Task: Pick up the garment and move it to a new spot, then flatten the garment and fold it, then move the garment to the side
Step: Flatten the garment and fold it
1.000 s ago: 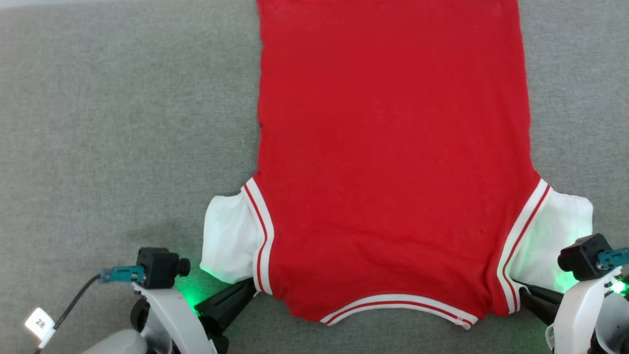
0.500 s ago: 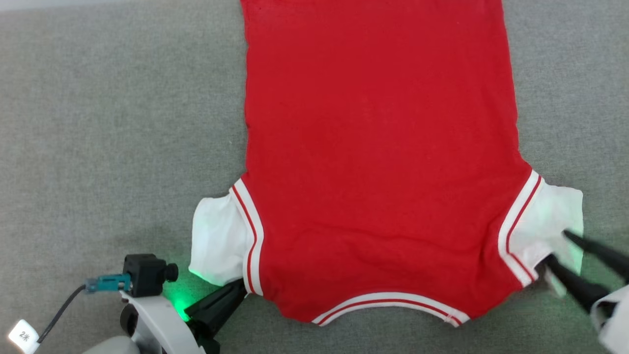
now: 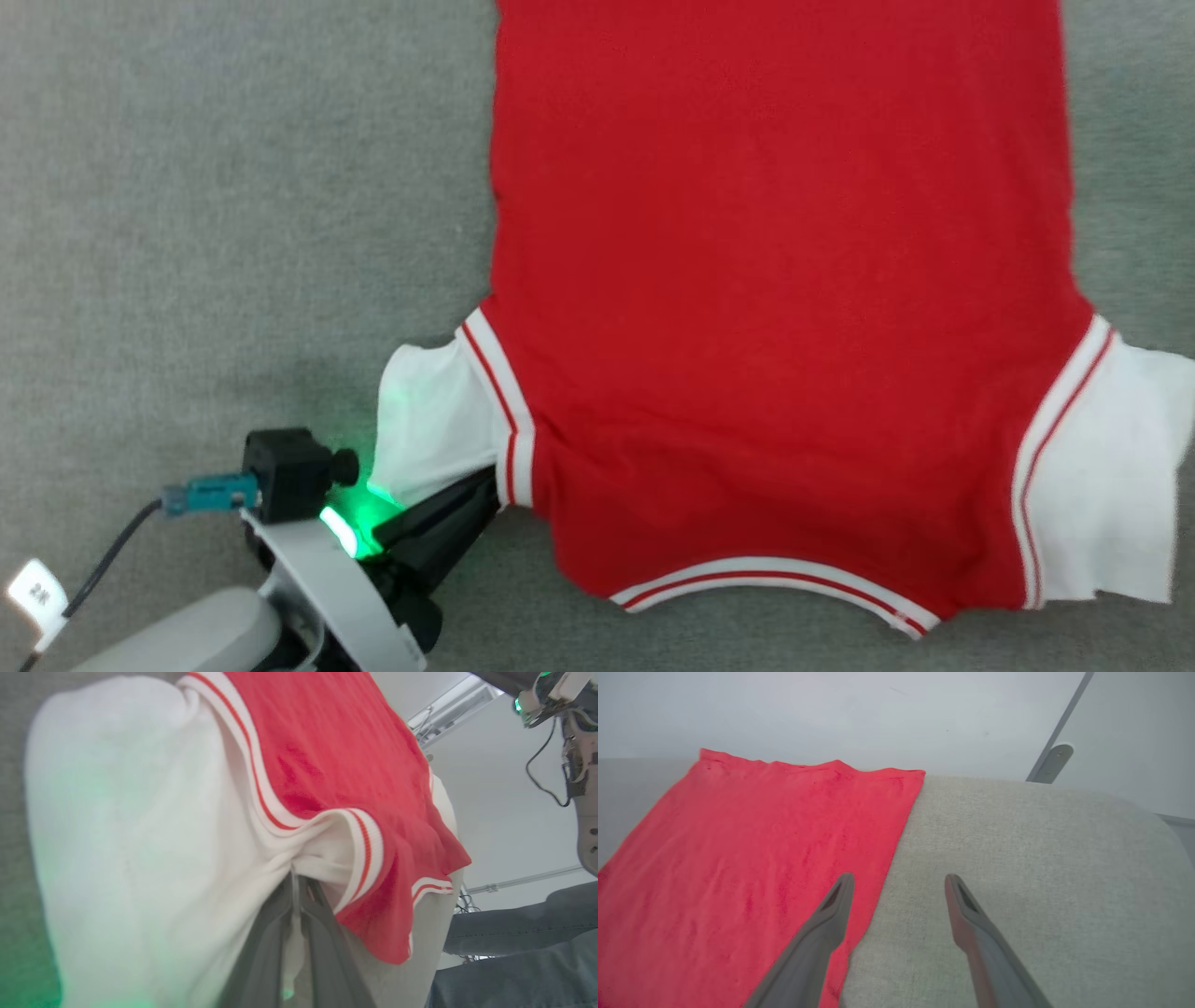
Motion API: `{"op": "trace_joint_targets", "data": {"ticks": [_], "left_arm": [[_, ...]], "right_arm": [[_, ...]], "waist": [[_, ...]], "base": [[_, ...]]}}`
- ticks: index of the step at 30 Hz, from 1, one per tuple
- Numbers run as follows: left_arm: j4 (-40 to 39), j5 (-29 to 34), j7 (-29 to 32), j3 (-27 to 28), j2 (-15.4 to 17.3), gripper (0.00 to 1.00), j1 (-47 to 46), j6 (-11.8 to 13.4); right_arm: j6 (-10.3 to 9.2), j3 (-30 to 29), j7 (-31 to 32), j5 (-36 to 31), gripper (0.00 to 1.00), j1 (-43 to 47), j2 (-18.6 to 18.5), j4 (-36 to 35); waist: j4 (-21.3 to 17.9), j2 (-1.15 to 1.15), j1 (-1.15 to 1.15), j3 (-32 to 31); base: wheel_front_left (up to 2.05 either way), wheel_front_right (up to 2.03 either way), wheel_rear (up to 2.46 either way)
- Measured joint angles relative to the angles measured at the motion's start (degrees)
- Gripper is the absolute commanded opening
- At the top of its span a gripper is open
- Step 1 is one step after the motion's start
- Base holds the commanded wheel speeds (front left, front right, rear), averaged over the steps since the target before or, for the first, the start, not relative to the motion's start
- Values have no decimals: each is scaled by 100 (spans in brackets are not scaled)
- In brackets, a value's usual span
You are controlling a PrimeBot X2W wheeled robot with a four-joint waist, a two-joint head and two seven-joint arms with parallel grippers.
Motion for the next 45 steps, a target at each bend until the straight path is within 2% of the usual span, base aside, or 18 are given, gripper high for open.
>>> {"op": "trace_joint_targets", "data": {"ticks": [4, 8, 15, 20, 28, 29, 30, 31, 41, 45], "left_arm": [[-141, 54, 62, -76, -43, 0, -247, -1], [-226, 78, 77, -159, -103, 0, -499, -14], [-363, 111, 55, -417, -252, 0, -923, -29], [-480, 110, -71, -599, -298, 0, -1168, -53], [-609, 104, -247, -775, -258, 0, -1392, -77], [-620, 85, -263, -798, -249, 0, -1417, -77], [-634, 67, -270, -816, -236, 0, -1443, -77], [-641, 56, -279, -835, -231, 0, -1460, -77], [-546, -69, -328, -931, -214, 0, -1513, -77], [-411, -152, -326, -820, -261, 0, -1452, -75]], "right_arm": [[-1, 58, 393, -783, 100, -1567, 487, 1204], [-1, 113, 597, -1506, 100, -2902, 749, 2447], [-1, -238, 998, -2286, 100, -4028, 920, 4009], [-1, -452, 1109, -3009, 100, -4359, 880, 4625], [-7, -567, 1380, -3261, 100, -4809, 898, 4804], [-7, -538, 1451, -3305, 81, -4838, 896, 4801], [-8, -472, 1501, -3333, 32, -4854, 892, 4785], [-9, -433, 1516, -3338, 0, -4861, 890, 4768], [0, -533, 1582, -3257, 0, -4687, 975, 4745], [-1, -314, 1596, -2980, 0, -4344, 953, 4526]], "waist": [[171, 0, 0, 237], [374, 0, 0, 474], [782, 0, 0, 865], [1005, 0, 0, 1173], [1200, 0, 0, 1534], [1204, 0, 0, 1559], [1203, 0, 0, 1575], [1195, 0, 0, 1580], [1104, 0, 0, 1415], [1053, 0, 0, 1220]], "base": [[0, 0, 0], [0, 0, 0], [0, 0, 0], [0, 0, 0], [0, 0, 0], [0, 0, 0], [0, 0, 0], [0, 0, 0], [0, 0, 0], [0, 0, 0]]}}
